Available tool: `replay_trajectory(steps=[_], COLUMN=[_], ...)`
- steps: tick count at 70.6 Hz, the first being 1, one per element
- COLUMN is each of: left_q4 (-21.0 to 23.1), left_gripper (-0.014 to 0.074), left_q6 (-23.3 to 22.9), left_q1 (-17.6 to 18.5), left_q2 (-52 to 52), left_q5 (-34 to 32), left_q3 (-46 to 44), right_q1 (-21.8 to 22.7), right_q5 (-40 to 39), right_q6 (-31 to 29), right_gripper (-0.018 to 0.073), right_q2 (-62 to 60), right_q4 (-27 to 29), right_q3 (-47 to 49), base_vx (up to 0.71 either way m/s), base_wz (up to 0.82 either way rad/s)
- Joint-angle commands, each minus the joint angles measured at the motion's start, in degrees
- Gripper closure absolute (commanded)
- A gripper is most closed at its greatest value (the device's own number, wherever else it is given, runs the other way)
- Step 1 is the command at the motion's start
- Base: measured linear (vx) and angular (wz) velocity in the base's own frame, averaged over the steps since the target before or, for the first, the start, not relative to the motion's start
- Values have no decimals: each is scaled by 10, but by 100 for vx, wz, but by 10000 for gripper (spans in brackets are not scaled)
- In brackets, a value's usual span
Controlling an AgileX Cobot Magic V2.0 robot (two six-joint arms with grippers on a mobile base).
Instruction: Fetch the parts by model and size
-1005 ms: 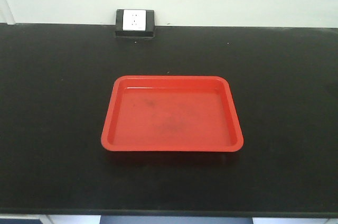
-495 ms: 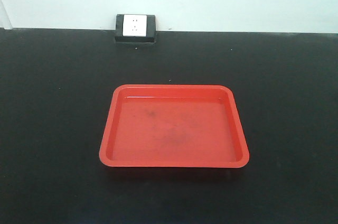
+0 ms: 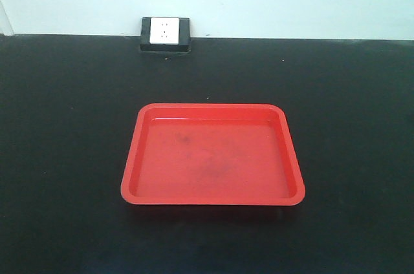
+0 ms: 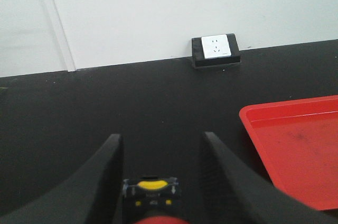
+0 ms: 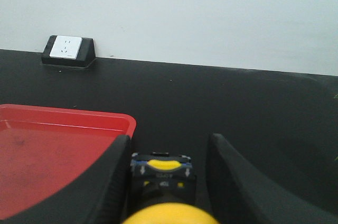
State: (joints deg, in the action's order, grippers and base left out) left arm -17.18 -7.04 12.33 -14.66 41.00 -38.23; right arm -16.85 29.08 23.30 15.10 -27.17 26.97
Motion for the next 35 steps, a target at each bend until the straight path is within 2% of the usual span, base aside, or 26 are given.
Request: replay_trajectory(steps=[1, 35], left_q4=[-4, -4], left_gripper=[603, 603], left_q6=[-1, -1], left_q1=[1, 1], left_q2=[-13, -13], left_q5=[-45, -45], left_q3=[-15, -15], right_q1=[3, 3], right_q5=[-42, -42], right_q6=[-4, -4], right_gripper=[561, 561], right_q2=[10, 10], right_q4=[-15, -15], right_q3=[16, 16], base_vx=[0, 0], base_wz=[0, 0])
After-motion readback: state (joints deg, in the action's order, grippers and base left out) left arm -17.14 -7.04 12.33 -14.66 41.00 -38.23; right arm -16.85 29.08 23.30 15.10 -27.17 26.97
